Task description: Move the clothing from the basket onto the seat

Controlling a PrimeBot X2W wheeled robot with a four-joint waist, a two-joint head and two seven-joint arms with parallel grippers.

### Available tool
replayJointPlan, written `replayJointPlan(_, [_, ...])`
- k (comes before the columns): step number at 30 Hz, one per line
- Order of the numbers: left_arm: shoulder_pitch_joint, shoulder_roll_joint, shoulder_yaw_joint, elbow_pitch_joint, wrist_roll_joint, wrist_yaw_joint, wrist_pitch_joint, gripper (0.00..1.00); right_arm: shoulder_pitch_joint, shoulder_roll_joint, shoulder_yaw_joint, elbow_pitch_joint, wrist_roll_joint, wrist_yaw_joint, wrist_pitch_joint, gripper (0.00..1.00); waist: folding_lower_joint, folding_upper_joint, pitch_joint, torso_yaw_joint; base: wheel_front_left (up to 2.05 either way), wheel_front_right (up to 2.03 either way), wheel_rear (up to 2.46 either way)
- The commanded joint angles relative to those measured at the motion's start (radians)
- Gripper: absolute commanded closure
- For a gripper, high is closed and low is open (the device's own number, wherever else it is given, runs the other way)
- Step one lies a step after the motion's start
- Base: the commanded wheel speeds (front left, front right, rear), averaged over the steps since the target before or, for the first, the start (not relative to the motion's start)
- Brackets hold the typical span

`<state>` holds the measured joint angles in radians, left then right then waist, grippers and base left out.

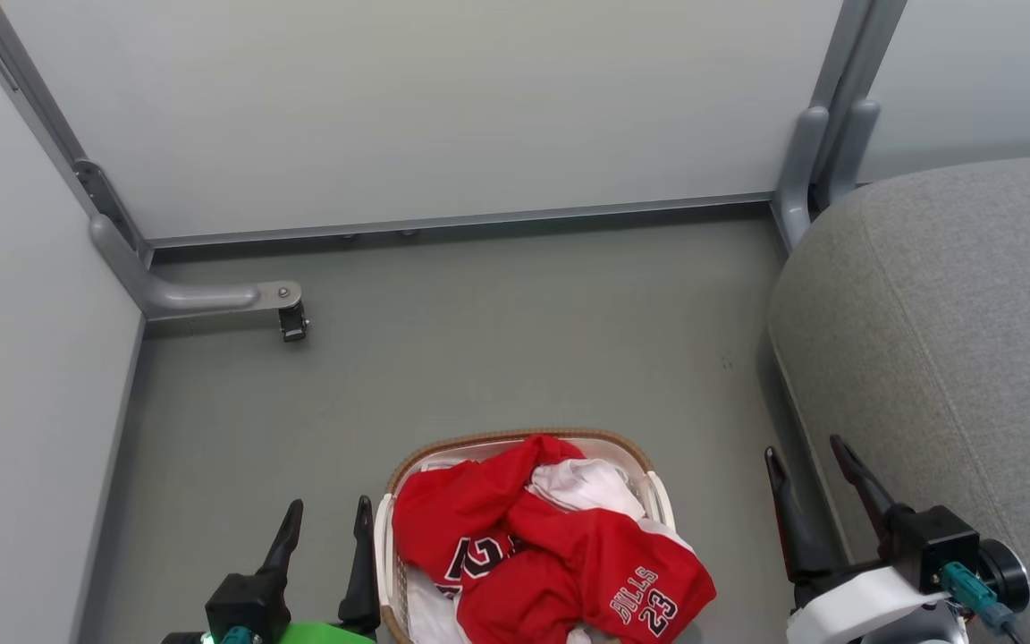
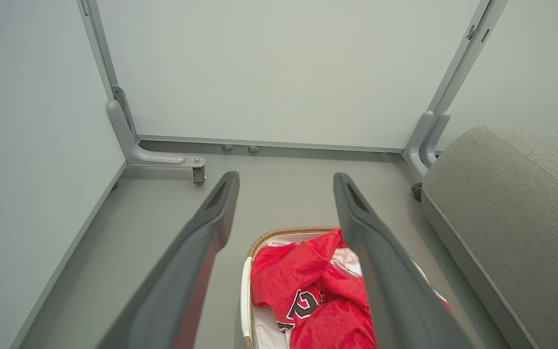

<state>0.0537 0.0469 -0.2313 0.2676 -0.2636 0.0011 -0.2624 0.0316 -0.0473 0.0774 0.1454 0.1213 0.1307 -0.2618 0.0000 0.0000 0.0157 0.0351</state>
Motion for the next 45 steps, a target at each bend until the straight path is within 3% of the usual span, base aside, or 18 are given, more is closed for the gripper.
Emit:
replayJointPlan(1, [0.006,0.006,-0.001,-0.002,-0.009,0.001,-0.004,0.0,0.007,-0.006,0.0,-0.006,-0.008,0.0,-0.005,0.0,0.0,0.0,0.008,-0.002,0.0,0.0,0.0])
replayJointPlan(8, [-0.048,0.006,-0.005,0.002,0.036,-0.018,-0.003,0.0,-0.025,-0.005,-0.007,-0.059,-0.022,0.0,-0.005,0.0,0.0,0.0,0.068,-0.014,0.0,0.0,0.0])
replayJointPlan(16, [-0.222,0.006,-0.032,0.043,0.109,-0.061,-0.002,0.0,-0.112,-0.005,-0.014,-0.089,-0.039,0.0,-0.005,0.0,0.0,0.0,0.241,-0.064,0.0,0.0,0.0])
replayJointPlan(19, [-0.326,0.013,-0.053,0.125,0.149,-0.075,-0.002,0.0,-0.18,-0.005,-0.011,-0.104,-0.037,0.0,-0.005,0.0,0.0,0.0,0.354,-0.103,0.0,0.0,0.0])
replayJointPlan(30, [-0.588,0.045,-0.14,0.473,0.241,-0.105,0.005,0.0,-0.335,-0.004,-0.013,-0.134,0.023,0.0,-0.005,0.0,0.0,0.0,0.601,-0.219,0.0,0.0,0.0])
replayJointPlan(39, [-0.726,0.079,-0.166,0.677,0.272,-0.084,0.021,0.0,-0.406,-0.004,0.0,-0.155,0.086,0.0,-0.005,0.0,0.0,0.0,0.734,-0.285,0.0,0.0,0.0])
replayJointPlan(45, [-0.798,0.115,-0.157,0.756,0.275,-0.046,0.022,0.0,-0.435,-0.004,0.016,-0.158,0.115,0.0,-0.005,0.0,0.0,0.0,0.785,-0.308,0.0,0.0,0.0])
